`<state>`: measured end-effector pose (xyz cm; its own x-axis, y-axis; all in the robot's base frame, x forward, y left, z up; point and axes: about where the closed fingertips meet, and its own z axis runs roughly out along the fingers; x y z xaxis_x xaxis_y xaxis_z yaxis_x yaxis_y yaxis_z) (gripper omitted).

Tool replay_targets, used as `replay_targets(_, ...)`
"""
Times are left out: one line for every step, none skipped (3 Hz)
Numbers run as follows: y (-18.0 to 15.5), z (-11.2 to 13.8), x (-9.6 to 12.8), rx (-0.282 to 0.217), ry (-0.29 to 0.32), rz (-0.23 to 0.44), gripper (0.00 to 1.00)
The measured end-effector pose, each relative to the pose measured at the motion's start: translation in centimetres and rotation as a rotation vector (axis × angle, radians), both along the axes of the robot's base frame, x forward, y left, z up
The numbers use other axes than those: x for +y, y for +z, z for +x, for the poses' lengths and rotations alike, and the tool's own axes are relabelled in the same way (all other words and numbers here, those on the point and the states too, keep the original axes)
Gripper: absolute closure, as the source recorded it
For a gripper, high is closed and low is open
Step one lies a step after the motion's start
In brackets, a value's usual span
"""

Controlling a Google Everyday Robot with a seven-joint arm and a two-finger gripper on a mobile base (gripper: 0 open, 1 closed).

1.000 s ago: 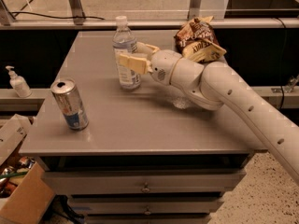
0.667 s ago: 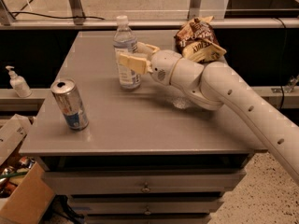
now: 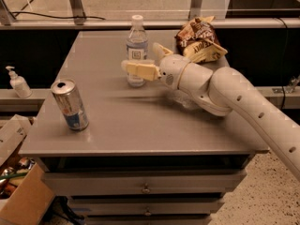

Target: Place blue plastic bottle upright

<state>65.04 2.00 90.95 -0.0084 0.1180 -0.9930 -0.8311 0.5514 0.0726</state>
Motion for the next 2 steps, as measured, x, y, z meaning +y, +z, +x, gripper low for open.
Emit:
replay_targets(-0.51, -0.46, -1.45, 0.009, -0.029, -0.004, 0.00)
replay_targets(-0.78, -0.70, -2.29, 0.014, -0.046, -0.005, 0.00)
